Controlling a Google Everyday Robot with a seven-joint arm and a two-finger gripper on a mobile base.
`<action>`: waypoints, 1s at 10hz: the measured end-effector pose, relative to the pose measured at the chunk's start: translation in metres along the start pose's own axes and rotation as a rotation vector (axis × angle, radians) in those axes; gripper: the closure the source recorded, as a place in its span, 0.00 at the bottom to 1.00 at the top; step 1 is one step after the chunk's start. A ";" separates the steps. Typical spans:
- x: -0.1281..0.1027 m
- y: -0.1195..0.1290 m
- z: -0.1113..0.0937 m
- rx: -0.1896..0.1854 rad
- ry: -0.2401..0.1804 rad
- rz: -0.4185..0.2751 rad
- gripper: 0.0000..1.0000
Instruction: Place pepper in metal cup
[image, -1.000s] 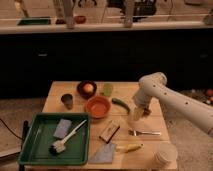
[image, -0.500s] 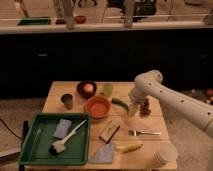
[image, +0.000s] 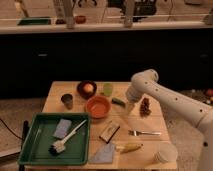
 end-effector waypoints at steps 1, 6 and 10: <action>-0.001 -0.004 0.007 -0.008 -0.005 0.014 0.20; -0.004 -0.017 0.035 -0.017 -0.024 0.102 0.20; -0.002 -0.024 0.051 -0.008 -0.028 0.161 0.20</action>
